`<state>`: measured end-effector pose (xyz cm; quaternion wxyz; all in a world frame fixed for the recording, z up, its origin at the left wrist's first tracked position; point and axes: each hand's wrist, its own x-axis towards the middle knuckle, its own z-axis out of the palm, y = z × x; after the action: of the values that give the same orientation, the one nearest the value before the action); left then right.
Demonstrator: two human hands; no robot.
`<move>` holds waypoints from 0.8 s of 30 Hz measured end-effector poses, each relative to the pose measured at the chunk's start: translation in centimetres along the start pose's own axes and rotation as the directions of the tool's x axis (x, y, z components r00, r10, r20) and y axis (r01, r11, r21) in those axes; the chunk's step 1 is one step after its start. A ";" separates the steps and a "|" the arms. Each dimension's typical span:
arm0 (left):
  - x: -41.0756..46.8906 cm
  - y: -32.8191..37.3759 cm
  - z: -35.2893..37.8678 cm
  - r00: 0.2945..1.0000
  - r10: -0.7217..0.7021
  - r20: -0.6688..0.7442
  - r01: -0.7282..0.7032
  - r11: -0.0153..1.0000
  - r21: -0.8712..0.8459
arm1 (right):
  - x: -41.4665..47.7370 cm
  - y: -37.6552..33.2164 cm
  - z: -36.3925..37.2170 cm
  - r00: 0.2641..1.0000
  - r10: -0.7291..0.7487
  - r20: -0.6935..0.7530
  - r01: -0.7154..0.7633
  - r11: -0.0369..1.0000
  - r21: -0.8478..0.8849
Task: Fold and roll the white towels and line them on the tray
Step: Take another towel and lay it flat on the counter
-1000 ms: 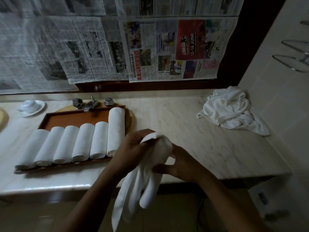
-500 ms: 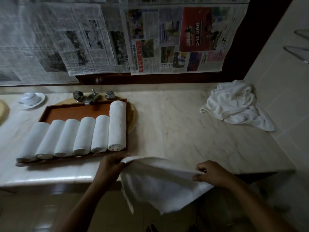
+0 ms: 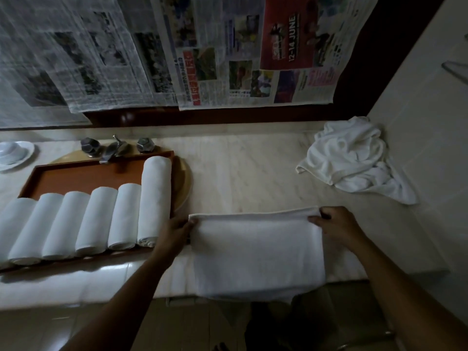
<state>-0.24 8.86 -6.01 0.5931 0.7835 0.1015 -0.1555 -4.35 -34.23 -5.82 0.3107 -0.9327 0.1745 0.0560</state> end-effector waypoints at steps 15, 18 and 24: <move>27.1 14.1 2.0 0.950 0.178 -0.258 -0.121 0.968 0.221 | 26.0 -9.7 -3.2 0.988 -0.011 -0.152 0.034 0.988 0.150; 31.6 15.1 2.2 0.930 0.171 -0.326 -0.091 0.965 0.247 | 30.9 -11.0 -2.4 0.984 0.042 -0.172 0.004 0.965 0.261; 29.9 10.3 9.9 0.855 0.465 -0.231 -0.260 0.768 0.586 | 30.2 -9.4 6.3 0.944 -0.204 -0.260 0.221 0.974 0.040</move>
<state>29.91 -4.24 -10.12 0.3405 0.9360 0.0057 0.0894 27.21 -32.20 -11.97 0.3217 -0.9343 0.1132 -0.1038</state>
